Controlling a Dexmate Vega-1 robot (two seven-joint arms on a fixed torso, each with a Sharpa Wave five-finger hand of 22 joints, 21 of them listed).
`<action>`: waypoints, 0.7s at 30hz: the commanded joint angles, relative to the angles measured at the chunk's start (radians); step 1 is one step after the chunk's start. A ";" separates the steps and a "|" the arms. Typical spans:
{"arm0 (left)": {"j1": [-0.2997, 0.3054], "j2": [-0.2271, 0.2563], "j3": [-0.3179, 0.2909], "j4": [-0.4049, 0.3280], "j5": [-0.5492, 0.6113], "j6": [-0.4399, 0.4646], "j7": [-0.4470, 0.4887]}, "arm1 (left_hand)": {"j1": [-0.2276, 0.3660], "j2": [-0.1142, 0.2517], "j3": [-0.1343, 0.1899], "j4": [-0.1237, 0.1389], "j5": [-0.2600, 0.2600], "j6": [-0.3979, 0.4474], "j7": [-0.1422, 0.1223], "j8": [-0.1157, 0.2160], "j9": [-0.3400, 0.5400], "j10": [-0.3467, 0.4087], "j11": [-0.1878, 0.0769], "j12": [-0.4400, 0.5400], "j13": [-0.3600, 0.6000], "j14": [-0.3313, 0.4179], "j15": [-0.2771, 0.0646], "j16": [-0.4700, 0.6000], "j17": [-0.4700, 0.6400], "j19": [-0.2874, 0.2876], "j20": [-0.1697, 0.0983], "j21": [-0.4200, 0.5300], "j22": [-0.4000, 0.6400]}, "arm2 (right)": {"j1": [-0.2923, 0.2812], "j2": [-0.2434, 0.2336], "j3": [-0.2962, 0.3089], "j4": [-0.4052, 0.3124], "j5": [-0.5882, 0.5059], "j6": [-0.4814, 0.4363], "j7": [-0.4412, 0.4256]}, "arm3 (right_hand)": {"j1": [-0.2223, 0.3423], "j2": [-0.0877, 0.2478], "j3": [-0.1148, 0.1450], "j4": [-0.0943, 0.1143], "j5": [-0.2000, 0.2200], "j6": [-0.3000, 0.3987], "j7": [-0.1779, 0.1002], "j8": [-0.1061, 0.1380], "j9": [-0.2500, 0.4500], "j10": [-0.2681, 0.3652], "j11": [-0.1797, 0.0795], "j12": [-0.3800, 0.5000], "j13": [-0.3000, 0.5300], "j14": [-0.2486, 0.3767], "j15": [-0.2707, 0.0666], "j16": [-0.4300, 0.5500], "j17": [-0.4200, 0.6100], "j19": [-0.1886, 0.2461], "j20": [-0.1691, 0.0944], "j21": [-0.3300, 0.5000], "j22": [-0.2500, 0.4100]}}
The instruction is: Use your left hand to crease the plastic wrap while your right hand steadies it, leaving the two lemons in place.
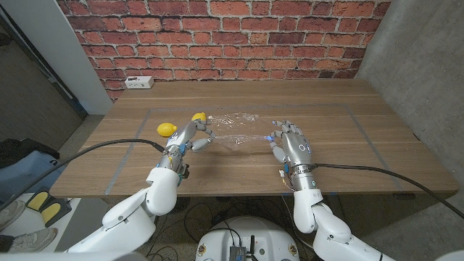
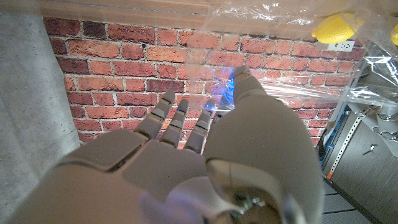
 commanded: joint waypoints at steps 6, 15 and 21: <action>-0.061 0.057 0.063 0.030 -0.146 -0.128 -0.140 | -0.002 0.003 0.009 0.002 0.007 0.076 0.091 0.004 0.178 -0.015 0.000 -0.004 0.006 -0.015 -0.025 0.001 0.002 -0.007 -0.002 0.004 0.006 | -0.098 -0.070 0.047 -0.118 -0.066 -0.084 0.053 | 0.006 -0.012 -0.003 -0.002 -0.004 0.016 -0.009 0.004 0.000 -0.009 0.010 -0.011 0.002 -0.012 -0.128 0.001 0.002 0.003 0.009 -0.002 0.000; -0.057 0.084 0.067 0.037 -0.154 -0.172 -0.132 | 0.004 0.006 0.015 0.000 0.012 0.076 0.101 0.006 0.188 -0.020 0.003 -0.005 0.006 -0.025 -0.026 0.000 0.002 -0.011 -0.003 0.003 0.007 | -0.107 -0.076 0.059 -0.120 -0.080 -0.092 0.072 | -0.001 -0.030 -0.007 -0.004 -0.012 -0.018 -0.009 -0.011 -0.004 -0.017 0.024 -0.020 0.002 -0.012 -0.112 -0.005 -0.006 0.002 0.026 -0.006 -0.001; -0.033 0.099 0.034 0.036 -0.208 -0.215 -0.137 | 0.006 0.005 0.019 -0.001 0.015 0.079 0.106 0.009 0.196 -0.027 0.003 -0.008 0.006 -0.036 -0.022 -0.002 0.003 -0.013 -0.006 0.003 0.007 | -0.104 -0.075 0.079 -0.103 -0.070 -0.087 0.066 | -0.007 -0.037 -0.011 -0.003 -0.015 -0.046 -0.016 -0.024 -0.005 -0.021 0.026 -0.025 0.002 -0.010 -0.109 -0.005 -0.009 0.000 0.029 -0.009 -0.001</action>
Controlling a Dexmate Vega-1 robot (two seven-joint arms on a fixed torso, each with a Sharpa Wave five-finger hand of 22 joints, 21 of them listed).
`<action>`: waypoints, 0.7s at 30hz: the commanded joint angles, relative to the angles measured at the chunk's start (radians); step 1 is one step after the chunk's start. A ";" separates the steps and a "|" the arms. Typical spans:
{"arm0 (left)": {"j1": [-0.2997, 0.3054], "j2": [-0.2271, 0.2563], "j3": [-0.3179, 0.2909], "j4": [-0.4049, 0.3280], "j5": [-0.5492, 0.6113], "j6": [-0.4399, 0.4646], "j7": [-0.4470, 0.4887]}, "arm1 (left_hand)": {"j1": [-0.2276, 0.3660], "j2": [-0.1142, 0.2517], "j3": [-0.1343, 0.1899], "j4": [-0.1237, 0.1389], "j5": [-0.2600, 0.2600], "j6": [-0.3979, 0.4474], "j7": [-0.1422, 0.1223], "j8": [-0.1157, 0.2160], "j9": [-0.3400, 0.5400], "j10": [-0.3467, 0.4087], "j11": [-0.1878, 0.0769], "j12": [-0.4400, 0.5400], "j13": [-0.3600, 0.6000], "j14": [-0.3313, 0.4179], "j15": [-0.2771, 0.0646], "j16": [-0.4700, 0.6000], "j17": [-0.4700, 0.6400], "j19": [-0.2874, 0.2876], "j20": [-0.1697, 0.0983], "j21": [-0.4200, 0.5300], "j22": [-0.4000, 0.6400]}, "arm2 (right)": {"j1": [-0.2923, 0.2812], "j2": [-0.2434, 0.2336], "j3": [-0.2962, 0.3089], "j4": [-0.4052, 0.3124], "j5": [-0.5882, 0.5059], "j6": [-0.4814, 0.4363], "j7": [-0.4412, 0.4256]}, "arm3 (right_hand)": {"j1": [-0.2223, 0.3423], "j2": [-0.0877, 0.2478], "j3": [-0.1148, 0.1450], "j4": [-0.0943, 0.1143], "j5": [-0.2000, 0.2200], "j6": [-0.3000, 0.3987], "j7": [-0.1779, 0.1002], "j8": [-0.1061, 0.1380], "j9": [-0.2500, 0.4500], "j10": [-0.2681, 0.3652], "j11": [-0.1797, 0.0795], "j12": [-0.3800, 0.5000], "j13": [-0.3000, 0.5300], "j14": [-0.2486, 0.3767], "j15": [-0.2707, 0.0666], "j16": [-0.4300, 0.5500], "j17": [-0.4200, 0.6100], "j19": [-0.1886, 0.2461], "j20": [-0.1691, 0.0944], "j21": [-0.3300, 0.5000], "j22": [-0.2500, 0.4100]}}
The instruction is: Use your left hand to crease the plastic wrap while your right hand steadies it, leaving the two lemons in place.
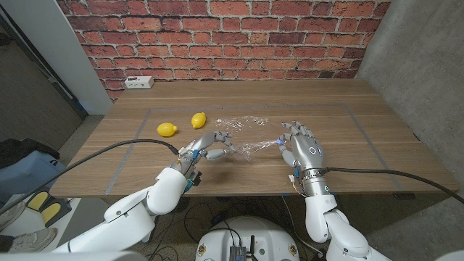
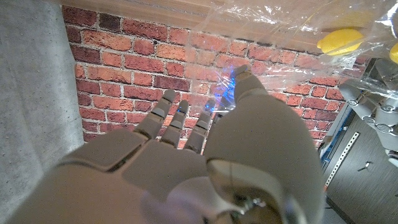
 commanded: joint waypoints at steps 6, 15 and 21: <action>0.037 0.041 -0.048 -0.005 -0.100 -0.068 -0.013 | 0.008 0.004 0.014 -0.002 0.010 0.086 0.092 0.009 0.165 -0.011 0.004 -0.003 0.001 -0.013 -0.017 -0.001 0.003 -0.010 0.000 0.004 0.002 | 0.005 -0.008 0.040 0.024 -0.001 -0.014 0.014 | 0.001 -0.006 -0.002 -0.003 -0.003 0.016 -0.003 0.006 -0.002 0.006 0.000 -0.007 0.002 0.008 -0.110 0.003 -0.003 0.005 0.009 -0.001 -0.001; 0.033 0.050 -0.054 -0.012 -0.120 -0.055 -0.023 | 0.010 0.001 0.019 -0.001 0.014 0.087 0.097 0.012 0.174 -0.015 0.005 -0.003 0.001 -0.017 -0.016 0.001 0.004 -0.012 0.003 0.004 0.002 | 0.023 0.003 0.062 0.050 0.015 -0.040 0.013 | -0.037 -0.029 -0.022 0.009 -0.007 -0.082 -0.010 -0.039 -0.007 -0.004 0.017 -0.017 0.003 0.012 -0.097 0.000 -0.010 0.007 0.027 -0.006 -0.001; 0.016 0.032 -0.026 -0.001 -0.079 -0.037 0.012 | 0.014 0.000 0.023 -0.003 0.016 0.091 0.102 0.014 0.179 -0.014 0.004 -0.002 0.001 -0.018 -0.019 0.003 0.004 -0.012 0.004 0.004 0.002 | 0.031 0.011 0.062 0.072 0.018 -0.018 -0.038 | -0.024 -0.008 -0.006 0.000 -0.001 0.005 -0.003 -0.012 -0.010 0.014 0.007 -0.015 0.004 0.027 -0.108 0.001 -0.015 0.014 0.021 -0.008 -0.001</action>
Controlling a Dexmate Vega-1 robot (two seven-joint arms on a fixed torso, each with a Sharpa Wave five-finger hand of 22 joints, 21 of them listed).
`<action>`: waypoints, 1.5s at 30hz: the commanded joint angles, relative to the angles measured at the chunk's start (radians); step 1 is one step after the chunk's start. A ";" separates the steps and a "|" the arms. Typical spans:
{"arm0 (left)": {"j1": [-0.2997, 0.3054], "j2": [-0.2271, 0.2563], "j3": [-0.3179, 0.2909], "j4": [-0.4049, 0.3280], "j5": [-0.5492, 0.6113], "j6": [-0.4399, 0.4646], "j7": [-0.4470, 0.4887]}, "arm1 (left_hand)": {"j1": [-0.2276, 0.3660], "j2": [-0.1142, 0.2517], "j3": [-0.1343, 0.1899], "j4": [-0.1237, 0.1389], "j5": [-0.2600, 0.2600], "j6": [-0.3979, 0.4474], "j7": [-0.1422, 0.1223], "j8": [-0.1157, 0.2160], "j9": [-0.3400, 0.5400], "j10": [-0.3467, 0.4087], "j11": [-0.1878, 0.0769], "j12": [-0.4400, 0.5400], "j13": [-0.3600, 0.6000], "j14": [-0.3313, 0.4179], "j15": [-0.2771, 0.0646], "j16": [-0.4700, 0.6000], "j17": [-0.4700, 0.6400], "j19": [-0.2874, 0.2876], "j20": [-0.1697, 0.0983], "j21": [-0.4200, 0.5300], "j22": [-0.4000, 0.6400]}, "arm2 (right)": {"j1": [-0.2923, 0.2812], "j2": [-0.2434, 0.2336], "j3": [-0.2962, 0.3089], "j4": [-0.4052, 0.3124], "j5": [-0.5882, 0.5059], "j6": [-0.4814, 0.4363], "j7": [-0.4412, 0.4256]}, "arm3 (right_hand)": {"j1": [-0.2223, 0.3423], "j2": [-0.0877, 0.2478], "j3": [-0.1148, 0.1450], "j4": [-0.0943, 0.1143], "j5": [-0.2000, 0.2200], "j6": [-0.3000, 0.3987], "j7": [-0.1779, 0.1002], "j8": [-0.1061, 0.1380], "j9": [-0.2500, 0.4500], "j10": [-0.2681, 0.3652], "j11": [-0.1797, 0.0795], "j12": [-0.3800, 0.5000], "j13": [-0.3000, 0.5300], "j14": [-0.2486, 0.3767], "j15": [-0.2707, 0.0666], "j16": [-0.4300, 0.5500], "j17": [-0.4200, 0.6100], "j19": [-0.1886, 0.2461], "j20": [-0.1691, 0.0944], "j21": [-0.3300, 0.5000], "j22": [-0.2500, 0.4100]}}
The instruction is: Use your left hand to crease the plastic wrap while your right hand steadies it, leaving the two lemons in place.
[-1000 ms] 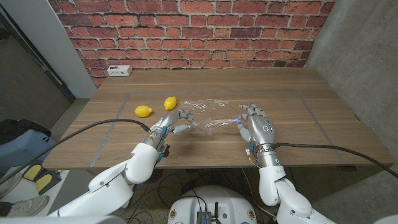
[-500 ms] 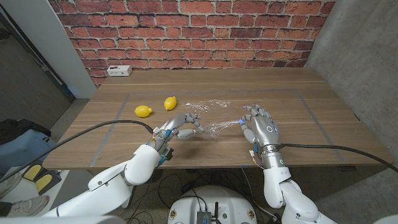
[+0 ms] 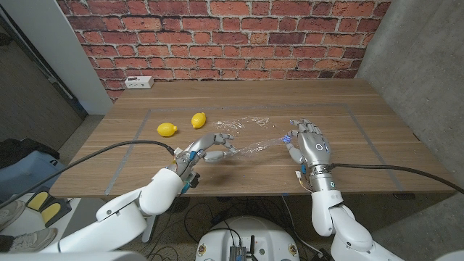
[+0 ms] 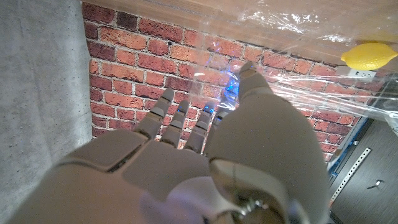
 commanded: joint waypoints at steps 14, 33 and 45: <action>-0.042 -0.011 0.043 0.024 0.056 0.020 0.035 | 0.007 -0.003 0.015 0.005 0.008 0.081 0.088 0.001 0.187 -0.013 0.003 -0.001 0.006 -0.004 -0.019 0.006 0.005 -0.005 0.007 0.006 0.003 | 0.036 0.004 0.008 0.035 0.012 0.010 -0.040 | 0.043 0.039 0.028 -0.022 0.002 0.168 0.024 0.056 -0.006 0.071 -0.031 0.010 0.004 0.042 -0.145 0.015 0.002 0.036 -0.028 -0.002 -0.001; -0.002 -0.020 -0.027 0.039 -0.035 -0.097 0.055 | 0.007 -0.006 0.031 0.004 0.023 0.095 0.100 0.017 0.212 -0.023 0.006 0.000 0.011 -0.021 -0.010 0.006 0.008 -0.013 0.005 0.005 0.003 | 0.084 -0.021 0.017 0.022 0.005 0.081 -0.039 | 0.037 0.037 0.023 -0.016 0.002 0.174 0.015 0.052 -0.009 0.078 -0.043 0.006 0.004 0.036 -0.152 0.019 0.005 0.035 -0.036 -0.007 -0.001; -0.002 -0.013 -0.025 -0.008 0.235 0.030 0.166 | 0.003 -0.010 0.037 0.005 0.029 0.095 0.091 0.022 0.224 -0.021 0.002 0.002 0.010 -0.017 -0.014 0.009 0.008 -0.013 0.004 0.006 0.003 | 0.186 -0.023 -0.003 0.077 -0.014 0.173 0.007 | 0.037 0.034 0.020 -0.016 0.004 0.177 0.012 0.050 -0.010 0.076 -0.045 0.003 0.004 0.030 -0.150 0.018 0.005 0.031 -0.033 -0.010 -0.001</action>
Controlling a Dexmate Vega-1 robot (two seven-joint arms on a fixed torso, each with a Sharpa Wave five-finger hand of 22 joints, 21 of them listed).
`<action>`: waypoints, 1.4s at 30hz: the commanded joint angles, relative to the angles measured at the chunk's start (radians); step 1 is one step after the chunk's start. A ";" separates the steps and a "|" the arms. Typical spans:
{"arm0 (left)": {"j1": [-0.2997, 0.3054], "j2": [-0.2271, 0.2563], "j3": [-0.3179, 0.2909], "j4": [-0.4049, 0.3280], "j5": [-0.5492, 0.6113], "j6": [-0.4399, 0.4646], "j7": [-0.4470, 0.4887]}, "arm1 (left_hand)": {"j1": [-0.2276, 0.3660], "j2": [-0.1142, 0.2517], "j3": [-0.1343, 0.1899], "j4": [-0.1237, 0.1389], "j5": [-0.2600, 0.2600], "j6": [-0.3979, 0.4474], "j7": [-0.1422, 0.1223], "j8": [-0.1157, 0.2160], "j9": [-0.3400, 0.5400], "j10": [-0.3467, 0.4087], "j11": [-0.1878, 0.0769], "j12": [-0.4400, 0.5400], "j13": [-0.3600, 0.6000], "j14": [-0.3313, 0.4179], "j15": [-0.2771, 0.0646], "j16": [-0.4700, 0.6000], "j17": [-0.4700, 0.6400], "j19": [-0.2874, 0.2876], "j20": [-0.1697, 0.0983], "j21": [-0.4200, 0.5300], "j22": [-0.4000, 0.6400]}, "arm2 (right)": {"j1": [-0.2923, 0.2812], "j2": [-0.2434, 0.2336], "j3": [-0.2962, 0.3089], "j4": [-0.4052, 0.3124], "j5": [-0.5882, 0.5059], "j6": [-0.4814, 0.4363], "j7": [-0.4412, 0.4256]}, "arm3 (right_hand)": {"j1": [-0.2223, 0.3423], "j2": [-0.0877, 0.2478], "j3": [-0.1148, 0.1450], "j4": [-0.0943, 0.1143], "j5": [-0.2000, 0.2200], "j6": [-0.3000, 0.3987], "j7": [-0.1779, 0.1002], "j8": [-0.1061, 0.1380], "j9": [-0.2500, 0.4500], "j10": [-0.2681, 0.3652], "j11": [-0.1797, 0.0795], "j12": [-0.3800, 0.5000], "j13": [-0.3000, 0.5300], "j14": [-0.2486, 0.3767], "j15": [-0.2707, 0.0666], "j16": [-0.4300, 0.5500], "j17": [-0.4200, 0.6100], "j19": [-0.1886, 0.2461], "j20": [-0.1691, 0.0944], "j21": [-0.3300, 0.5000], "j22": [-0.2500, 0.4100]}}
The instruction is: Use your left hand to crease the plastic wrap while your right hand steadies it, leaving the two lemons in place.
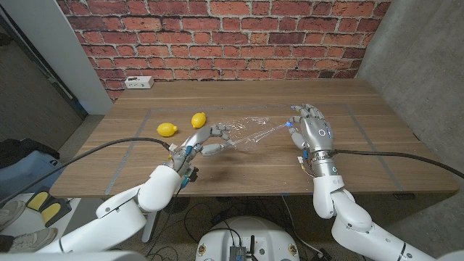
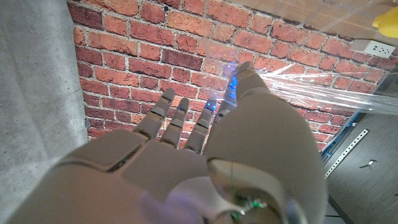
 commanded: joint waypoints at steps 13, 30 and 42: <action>-0.072 -0.017 0.015 0.020 0.346 0.140 0.090 | -0.007 -0.008 0.013 0.003 0.013 0.103 0.077 0.014 0.232 -0.001 -0.007 0.006 0.001 0.002 -0.014 0.010 0.004 -0.006 -0.005 0.007 0.002 | 0.184 0.025 -0.044 0.116 -0.024 0.154 0.066 | 0.004 -0.003 -0.005 0.004 0.008 0.010 0.005 0.001 0.000 -0.002 -0.008 -0.004 0.002 0.000 -0.145 0.007 0.002 -0.004 0.001 -0.005 -0.001; -0.194 -0.053 0.074 0.121 0.475 0.176 0.080 | -0.016 -0.014 0.022 0.004 0.018 0.103 0.069 0.009 0.231 -0.001 -0.007 0.007 0.000 0.004 -0.024 0.011 0.003 -0.001 -0.012 0.011 0.002 | 0.315 0.070 -0.086 0.229 -0.021 0.215 0.097 | 0.003 -0.004 -0.008 0.005 0.010 0.012 0.005 -0.002 0.000 0.000 -0.010 -0.005 0.002 0.001 -0.146 0.009 0.001 -0.003 0.001 -0.006 -0.001; -0.252 -0.070 0.113 0.160 0.536 0.215 0.058 | -0.021 -0.019 0.029 0.004 0.021 0.109 0.061 0.005 0.224 -0.005 -0.008 0.006 0.000 0.002 -0.024 0.010 0.003 0.000 -0.013 0.012 0.002 | 0.401 0.091 -0.123 0.309 -0.015 0.253 0.123 | 0.004 -0.003 -0.009 0.005 0.010 0.012 0.003 -0.005 0.000 -0.001 -0.009 -0.007 0.002 0.000 -0.147 0.010 0.001 -0.002 0.000 -0.008 -0.001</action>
